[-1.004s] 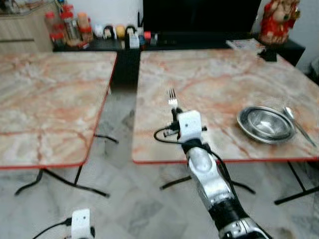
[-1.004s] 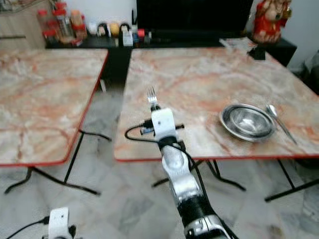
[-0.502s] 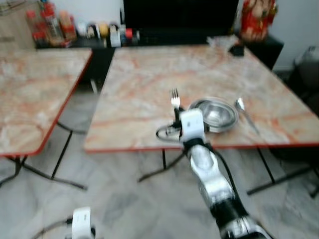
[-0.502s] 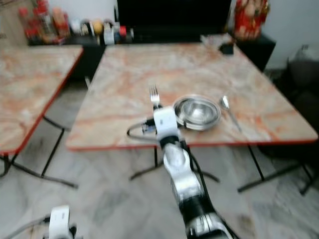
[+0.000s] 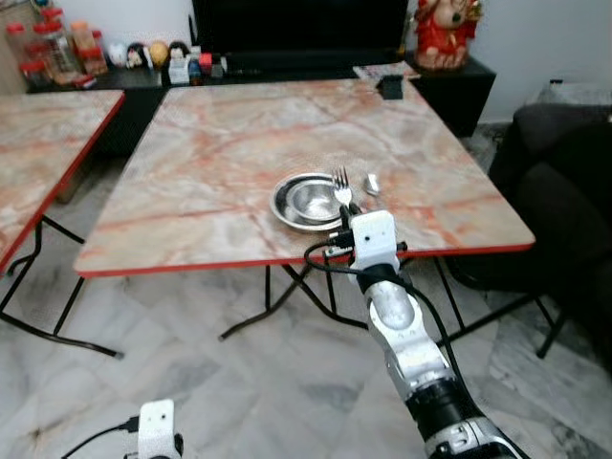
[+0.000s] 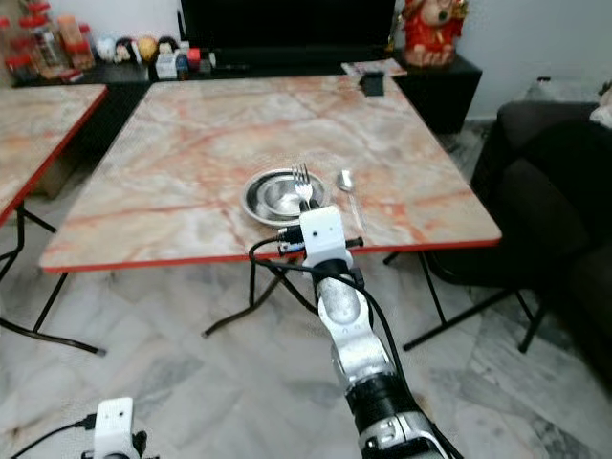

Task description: Setting the table

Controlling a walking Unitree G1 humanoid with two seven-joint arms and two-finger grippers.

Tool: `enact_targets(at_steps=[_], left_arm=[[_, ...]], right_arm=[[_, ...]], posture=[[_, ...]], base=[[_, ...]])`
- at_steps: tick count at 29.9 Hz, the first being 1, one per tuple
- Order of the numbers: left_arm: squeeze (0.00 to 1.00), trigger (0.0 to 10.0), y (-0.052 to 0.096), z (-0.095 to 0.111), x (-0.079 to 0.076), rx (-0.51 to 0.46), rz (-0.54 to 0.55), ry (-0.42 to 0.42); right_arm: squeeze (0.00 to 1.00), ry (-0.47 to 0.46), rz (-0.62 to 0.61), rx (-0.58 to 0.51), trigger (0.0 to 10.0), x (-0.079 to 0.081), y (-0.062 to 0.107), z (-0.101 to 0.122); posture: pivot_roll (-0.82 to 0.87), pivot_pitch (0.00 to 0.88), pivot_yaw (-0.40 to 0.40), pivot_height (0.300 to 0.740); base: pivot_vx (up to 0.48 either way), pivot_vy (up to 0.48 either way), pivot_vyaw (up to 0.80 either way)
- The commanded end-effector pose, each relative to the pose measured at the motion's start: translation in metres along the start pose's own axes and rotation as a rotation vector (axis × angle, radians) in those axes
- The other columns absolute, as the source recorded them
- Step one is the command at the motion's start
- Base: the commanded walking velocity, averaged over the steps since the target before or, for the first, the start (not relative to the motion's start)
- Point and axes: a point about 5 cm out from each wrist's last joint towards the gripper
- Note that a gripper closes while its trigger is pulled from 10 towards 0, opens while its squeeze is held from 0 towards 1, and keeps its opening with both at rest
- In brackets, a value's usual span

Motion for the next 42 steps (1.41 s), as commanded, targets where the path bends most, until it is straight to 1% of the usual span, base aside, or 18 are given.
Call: enact_targets(at_steps=[1,5,10,14,22,27,29,37,42], left_arm=[[0.0,10.0,0.0003,-0.002,-0.0001,0.011,-0.003,-0.004],[0.0,10.0,-0.0001,-0.0011,0.0004,0.011,0.008,0.004],[0.0,10.0,-0.0004,0.0027,0.0008,-0.018,0.009,0.038],[0.0,10.0,-0.0007,0.0033,-0.0005,-0.016,-0.004,0.036],[0.0,10.0,-0.0007,0.0036,-0.0006,-0.018,-0.003,0.031],[0.0,10.0,-0.001,0.0044,-0.0006,-0.019,-0.005,0.027],[0.0,10.0,-0.001,0.0046,-0.0008,-0.02,-0.005,0.027],[0.0,10.0,-0.0006,0.003,-0.0011,-0.015,-0.004,0.03],[0.0,10.0,-0.0005,0.0024,-0.0002,-0.014,-0.001,0.028]], right_arm=[[0.0,-0.01,-0.008,-0.02,10.0,-0.0006,-0.0028,0.0057],[0.0,-0.008,-0.012,-0.018,10.0,-0.0019,-0.003,0.0052],[0.0,-0.007,-0.019,-0.017,10.0,-0.0036,-0.0031,0.0049],[0.0,-0.01,-0.023,-0.016,10.0,-0.0034,-0.0031,0.0048],[0.0,-0.015,-0.037,-0.011,10.0,-0.0052,-0.0023,0.0036],[0.0,-0.024,-0.066,0.011,10.0,-0.0097,-0.0025,0.0011],[0.0,-0.026,-0.068,0.011,10.0,-0.01,-0.0025,0.0009],[0.0,-0.021,-0.063,0.0,10.0,-0.0094,-0.0022,0.0018],[0.0,0.022,-0.037,-0.001,10.0,-0.0062,-0.0021,0.0017]], posture=[[-0.04,0.0,0.035,0.709],[-0.04,0.0,0.034,0.709],[-0.04,0.0,0.035,0.709],[-0.04,0.0,0.036,0.709],[-0.04,0.0,0.041,0.709],[-0.05,0.0,0.044,0.709],[-0.05,0.0,0.041,0.709],[-0.04,0.0,0.038,0.709],[-0.04,0.0,0.039,0.709]], base=[[0.0,-0.424,0.0],[0.0,-0.167,0.0],[0.0,0.0,0.0],[0.0,0.0,0.0],[0.403,0.0,0.0],[0.432,0.0,0.0],[0.435,0.0,-0.8],[0.436,0.0,0.0],[0.439,0.0,0.0]])
Point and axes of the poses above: a point about 5 cm out from each wrist's last joint towards the gripper, its own y axis pointing back from the gripper into the wrist, its own z axis along the axis of the wrist's last joint, x = y × z, and after that the axes turned 4 degrees about -y, right-handed
